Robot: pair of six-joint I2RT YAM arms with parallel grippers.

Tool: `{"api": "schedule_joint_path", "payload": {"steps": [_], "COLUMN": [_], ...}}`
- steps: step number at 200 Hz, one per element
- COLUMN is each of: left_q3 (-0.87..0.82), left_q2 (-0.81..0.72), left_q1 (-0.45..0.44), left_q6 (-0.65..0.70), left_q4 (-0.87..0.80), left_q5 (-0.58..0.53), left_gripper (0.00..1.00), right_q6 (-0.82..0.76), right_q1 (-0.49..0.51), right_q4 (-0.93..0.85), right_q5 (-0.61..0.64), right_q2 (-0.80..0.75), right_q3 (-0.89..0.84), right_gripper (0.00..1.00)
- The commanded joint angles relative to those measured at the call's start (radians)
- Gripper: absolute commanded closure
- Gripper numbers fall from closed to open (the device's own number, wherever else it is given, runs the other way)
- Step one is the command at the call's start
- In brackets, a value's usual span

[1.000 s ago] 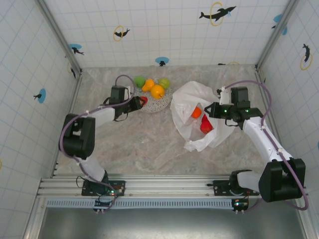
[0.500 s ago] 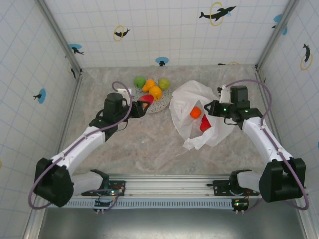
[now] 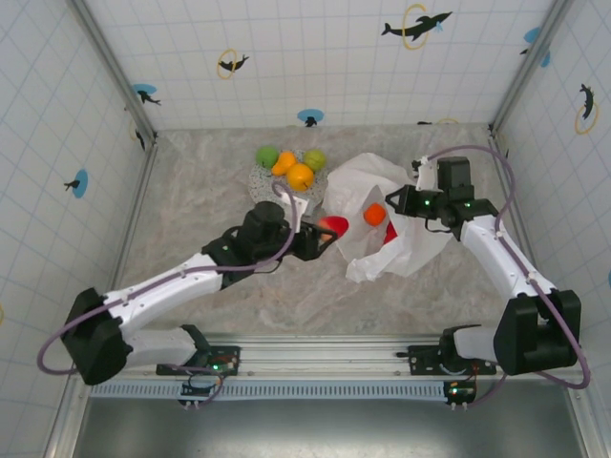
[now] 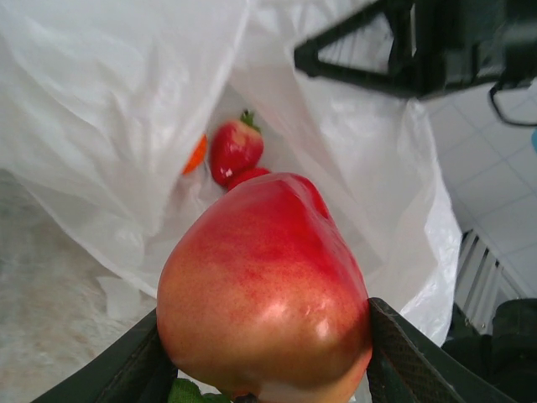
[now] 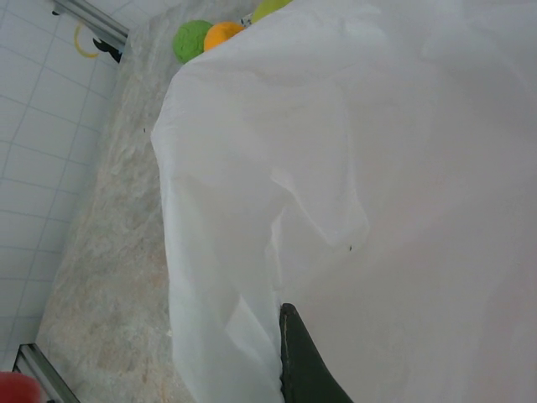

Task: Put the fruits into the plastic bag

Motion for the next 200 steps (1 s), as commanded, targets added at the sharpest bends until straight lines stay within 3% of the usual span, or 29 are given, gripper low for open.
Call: {"api": "schedule_joint_path", "payload": {"steps": [1, 41, 87, 162, 200], "left_q3": [0.062, 0.201, 0.352, 0.480, 0.575], "left_q2": [0.086, 0.302, 0.555, 0.805, 0.911], "left_q1": [-0.021, -0.021, -0.022, -0.022, -0.022], "left_q6": [0.025, 0.073, 0.045, -0.122, -0.158], "left_q4": [0.042, 0.065, 0.174, 0.382, 0.416], "left_q5": [-0.010, -0.050, 0.032, -0.153, -0.205], "left_gripper": [0.52, 0.51, 0.49, 0.50, 0.43], "right_q6": [0.009, -0.040, 0.019, 0.133, 0.134], "right_q1": [0.016, 0.033, 0.032, 0.029, 0.016], "right_q4": [0.006, -0.083, -0.047, 0.055, 0.058], "right_q5": [-0.029, -0.031, -0.083, -0.075, -0.077], "right_q2": [0.004, 0.001, -0.014, -0.020, -0.014], "right_q3": [0.043, 0.073, 0.073, 0.052, 0.046], "right_gripper": [1.00, 1.00, 1.00, 1.00, 1.00]}}
